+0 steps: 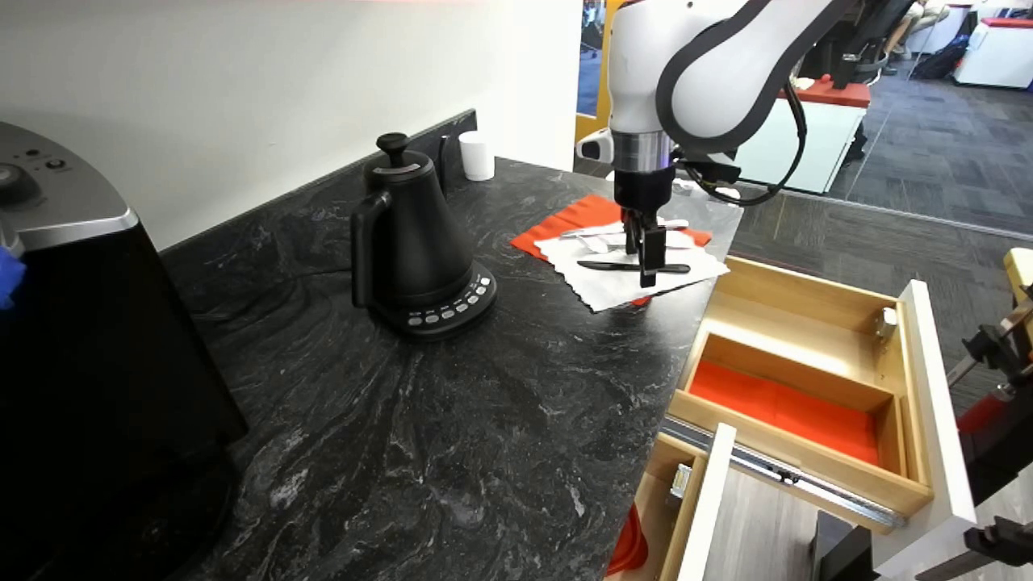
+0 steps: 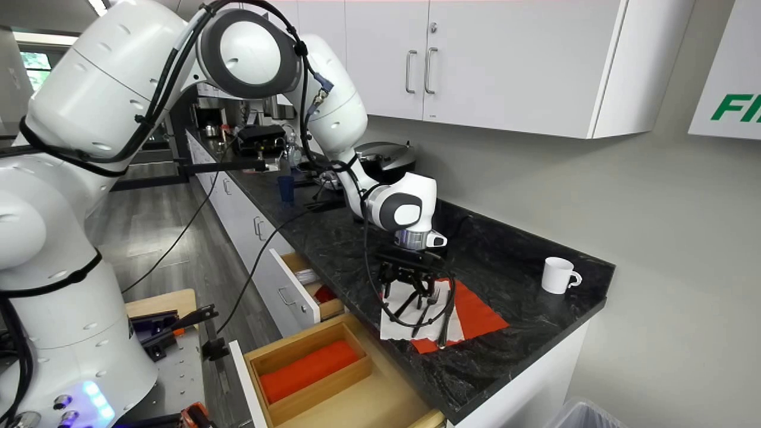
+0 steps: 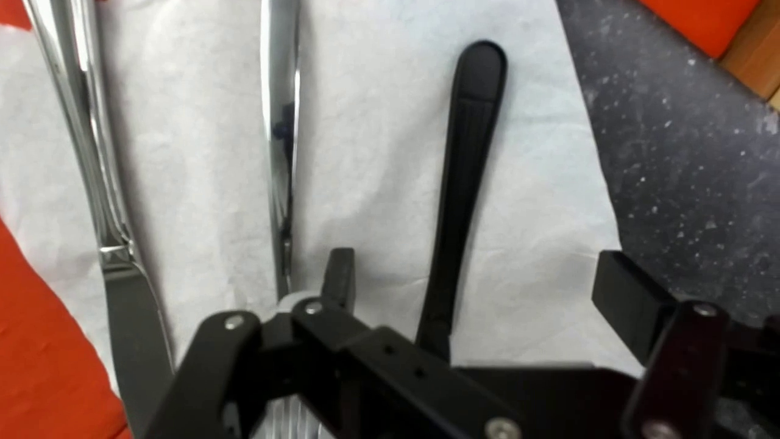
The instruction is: Move the cutlery from the counter to the tray in the drawer
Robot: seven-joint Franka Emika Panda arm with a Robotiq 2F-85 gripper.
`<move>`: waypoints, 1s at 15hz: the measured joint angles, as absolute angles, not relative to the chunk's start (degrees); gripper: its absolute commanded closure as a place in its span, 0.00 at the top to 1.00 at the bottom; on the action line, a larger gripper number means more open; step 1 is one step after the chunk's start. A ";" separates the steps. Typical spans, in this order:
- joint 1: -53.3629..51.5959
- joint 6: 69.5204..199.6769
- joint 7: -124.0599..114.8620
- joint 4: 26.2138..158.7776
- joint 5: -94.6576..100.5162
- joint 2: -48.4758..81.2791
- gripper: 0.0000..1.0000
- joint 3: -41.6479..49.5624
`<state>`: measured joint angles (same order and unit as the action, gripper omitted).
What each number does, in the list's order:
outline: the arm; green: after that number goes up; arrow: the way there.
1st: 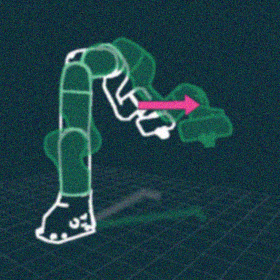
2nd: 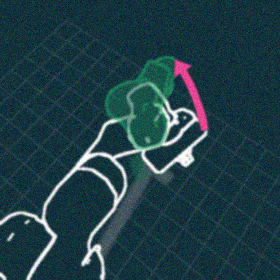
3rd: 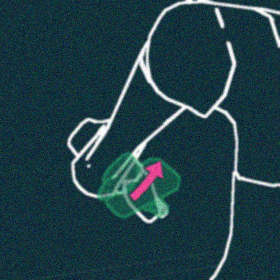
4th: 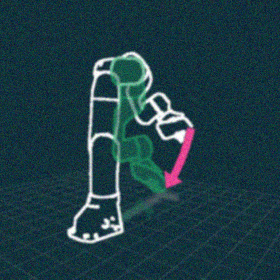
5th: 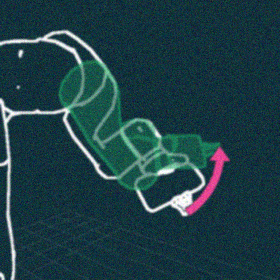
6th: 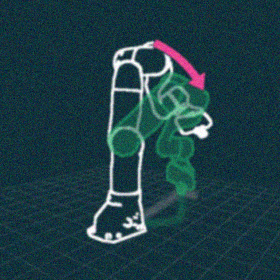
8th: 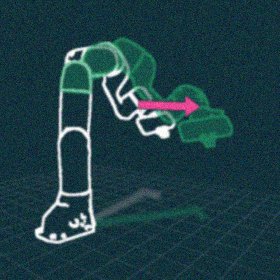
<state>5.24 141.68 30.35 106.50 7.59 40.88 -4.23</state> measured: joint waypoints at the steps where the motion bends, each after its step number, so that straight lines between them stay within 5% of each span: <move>1: 5.20 141.69 30.35 106.51 7.71 40.88 0.69 -4.25; 2: 5.19 141.71 30.35 106.53 7.83 40.88 0.69 -4.26; 7: 5.19 142.12 30.35 106.58 8.13 40.75 0.35 -4.26; 8: 5.18 142.27 30.35 106.57 8.21 40.72 0.76 -4.26; 10: 5.18 142.31 30.35 106.58 8.22 40.57 0.77 -4.29; 15: 5.03 142.68 30.35 107.06 8.30 40.57 1.00 -4.32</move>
